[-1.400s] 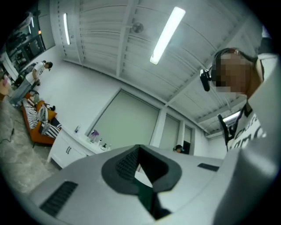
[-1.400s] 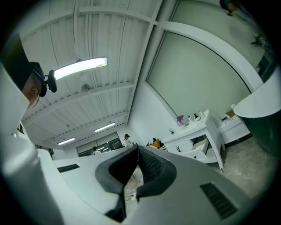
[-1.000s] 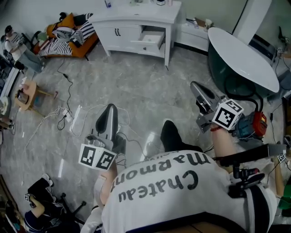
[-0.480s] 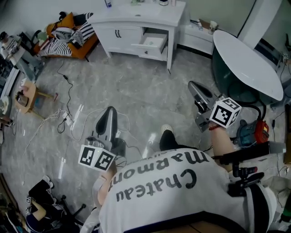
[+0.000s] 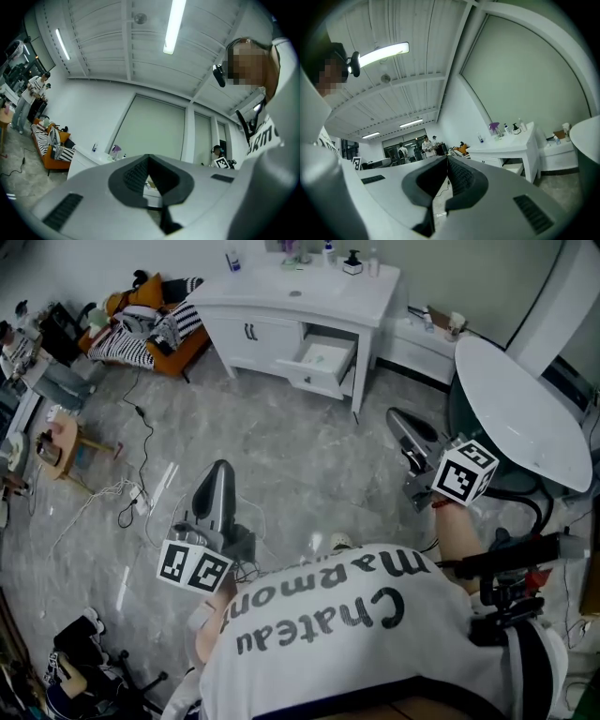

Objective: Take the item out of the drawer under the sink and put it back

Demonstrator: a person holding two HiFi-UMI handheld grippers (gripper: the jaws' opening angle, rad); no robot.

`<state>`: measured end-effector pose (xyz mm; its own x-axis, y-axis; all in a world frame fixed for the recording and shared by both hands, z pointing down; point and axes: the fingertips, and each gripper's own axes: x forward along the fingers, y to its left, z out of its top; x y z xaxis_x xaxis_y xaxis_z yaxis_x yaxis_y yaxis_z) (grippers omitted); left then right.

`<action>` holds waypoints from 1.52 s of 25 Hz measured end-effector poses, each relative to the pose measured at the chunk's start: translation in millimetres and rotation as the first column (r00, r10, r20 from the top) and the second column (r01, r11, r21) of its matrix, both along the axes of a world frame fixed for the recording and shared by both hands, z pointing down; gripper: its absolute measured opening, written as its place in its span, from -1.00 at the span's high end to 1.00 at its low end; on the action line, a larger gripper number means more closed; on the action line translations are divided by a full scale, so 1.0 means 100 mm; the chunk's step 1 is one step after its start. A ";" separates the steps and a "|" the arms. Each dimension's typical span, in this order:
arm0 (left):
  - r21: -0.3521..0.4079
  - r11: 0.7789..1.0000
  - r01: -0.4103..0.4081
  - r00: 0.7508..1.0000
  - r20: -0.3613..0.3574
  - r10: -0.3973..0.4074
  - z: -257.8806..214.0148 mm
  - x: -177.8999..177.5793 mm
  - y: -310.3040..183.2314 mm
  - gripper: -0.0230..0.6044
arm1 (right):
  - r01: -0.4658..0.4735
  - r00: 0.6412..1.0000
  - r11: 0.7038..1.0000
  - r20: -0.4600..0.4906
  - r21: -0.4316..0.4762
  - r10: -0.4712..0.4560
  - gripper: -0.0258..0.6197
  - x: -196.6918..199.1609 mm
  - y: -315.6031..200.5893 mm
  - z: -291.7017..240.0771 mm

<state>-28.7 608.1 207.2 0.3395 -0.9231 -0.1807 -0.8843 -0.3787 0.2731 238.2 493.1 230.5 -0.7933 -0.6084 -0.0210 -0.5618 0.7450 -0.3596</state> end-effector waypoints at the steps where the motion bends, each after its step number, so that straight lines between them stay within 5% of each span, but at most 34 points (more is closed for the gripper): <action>1: 0.002 1.000 0.003 1.000 -0.001 -0.003 0.01 -0.01 -0.02 0.90 | 0.003 1.000 1.000 -0.011 0.007 -0.003 0.89 -0.01 -0.02 0.00; 13: -0.056 0.998 0.025 1.000 0.021 -0.024 0.19 0.29 -1.01 0.90 | 0.004 0.999 1.000 -0.032 -0.014 -0.004 0.89 0.26 -1.03 0.20; 38: -0.136 0.990 -0.036 0.997 0.062 0.045 0.44 0.49 -1.91 0.90 | -0.039 0.999 0.995 0.002 -0.092 0.039 0.89 0.51 -1.70 0.47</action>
<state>20.3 416.8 251.4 0.3841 -0.9227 -0.0327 -0.8863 -0.3784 0.2670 289.4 322.6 277.3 -0.7690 -0.6383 0.0338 -0.5884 0.6864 -0.4274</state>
